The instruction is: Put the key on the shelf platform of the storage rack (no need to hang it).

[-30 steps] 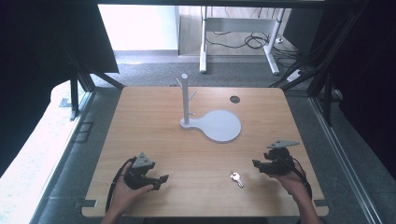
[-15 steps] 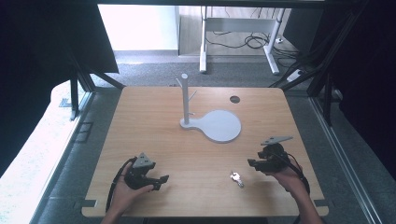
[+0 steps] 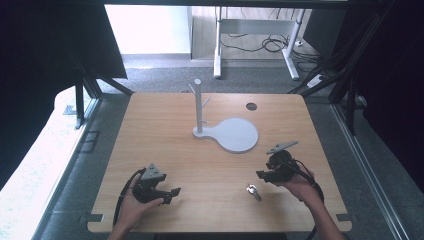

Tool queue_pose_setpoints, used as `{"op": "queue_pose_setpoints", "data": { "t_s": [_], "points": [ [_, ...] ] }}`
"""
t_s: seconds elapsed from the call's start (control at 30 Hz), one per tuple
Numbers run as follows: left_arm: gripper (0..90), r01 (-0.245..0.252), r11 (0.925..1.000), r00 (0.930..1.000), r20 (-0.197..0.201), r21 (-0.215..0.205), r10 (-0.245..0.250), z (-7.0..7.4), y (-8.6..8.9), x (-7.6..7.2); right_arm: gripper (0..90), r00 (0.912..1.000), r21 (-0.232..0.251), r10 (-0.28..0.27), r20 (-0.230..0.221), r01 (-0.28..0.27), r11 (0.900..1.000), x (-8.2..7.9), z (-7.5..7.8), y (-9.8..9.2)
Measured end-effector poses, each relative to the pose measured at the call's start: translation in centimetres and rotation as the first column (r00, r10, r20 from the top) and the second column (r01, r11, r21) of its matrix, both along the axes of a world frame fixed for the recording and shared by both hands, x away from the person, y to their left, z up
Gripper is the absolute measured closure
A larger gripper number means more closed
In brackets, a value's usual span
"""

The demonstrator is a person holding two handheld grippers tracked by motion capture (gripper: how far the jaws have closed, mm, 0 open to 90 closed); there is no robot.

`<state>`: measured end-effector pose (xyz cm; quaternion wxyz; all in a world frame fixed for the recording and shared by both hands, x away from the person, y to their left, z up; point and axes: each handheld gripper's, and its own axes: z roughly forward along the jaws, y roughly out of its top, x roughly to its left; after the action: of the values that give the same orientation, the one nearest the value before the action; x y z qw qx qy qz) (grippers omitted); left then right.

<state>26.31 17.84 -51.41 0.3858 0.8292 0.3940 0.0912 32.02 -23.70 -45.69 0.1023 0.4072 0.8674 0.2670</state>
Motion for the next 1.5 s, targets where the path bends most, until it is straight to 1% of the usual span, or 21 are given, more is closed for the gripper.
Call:
{"op": "queue_pose_setpoints", "data": {
  "t_s": [0.1,0.3,0.47,0.53,0.63,0.77,0.97,1.13,1.4,1.5],
  "points": [
    [22.4,0.000,0.9999,1.0000,0.006,-0.010,0.001,0.3,0.2,0.0,47.2,0.9997,-0.016,0.016,-0.017,-0.016,1.000,0.0,0.0,0.8],
    [22.3,0.001,1.0000,1.0000,-0.001,-0.003,-0.001,0.1,0.2,0.1,50.0,0.9974,-0.040,0.052,-0.049,-0.054,0.998,-0.2,-0.2,2.4],
    [22.4,0.001,1.0000,1.0000,-0.001,-0.007,-0.001,0.1,0.2,0.0,53.9,0.9938,-0.067,0.056,-0.096,-0.063,0.996,-0.2,-0.8,3.3],
    [22.4,0.004,1.0000,1.0000,0.000,-0.002,-0.004,0.1,0.2,0.0,56.0,0.9923,-0.080,0.059,-0.109,-0.068,0.995,-0.2,-1.1,3.5],
    [22.4,0.002,1.0000,1.0000,-0.003,-0.006,-0.002,0.0,0.1,0.0,58.0,0.9887,-0.085,0.064,-0.136,-0.076,0.994,-0.2,-1.6,3.7],
    [22.3,0.007,1.0000,1.0000,-0.004,0.004,-0.007,-0.1,0.0,0.0,60.4,0.9857,-0.094,0.063,-0.156,-0.078,0.993,-0.1,-2.0,4.0],
    [22.3,0.005,1.0000,1.0000,-0.007,0.005,-0.005,-0.2,-0.1,0.0,64.5,0.9800,-0.101,0.062,-0.189,-0.082,0.991,0.2,-2.7,4.5],
    [22.2,0.005,1.0000,1.0000,-0.006,0.006,-0.005,-0.2,0.0,0.1,66.9,0.9757,-0.105,0.059,-0.211,-0.083,0.991,0.4,-3.0,4.8],
    [22.2,0.009,0.9999,0.9999,-0.007,0.010,-0.009,-0.2,-0.1,0.1,70.9,0.9714,-0.123,0.059,-0.230,-0.089,0.988,0.8,-3.5,5.1],
    [22.2,0.007,0.9999,0.9999,-0.011,0.009,-0.007,-0.3,-0.1,0.1,73.1,0.9687,-0.119,0.057,-0.242,-0.088,0.989,1.0,-3.8,5.0]
  ]
}}
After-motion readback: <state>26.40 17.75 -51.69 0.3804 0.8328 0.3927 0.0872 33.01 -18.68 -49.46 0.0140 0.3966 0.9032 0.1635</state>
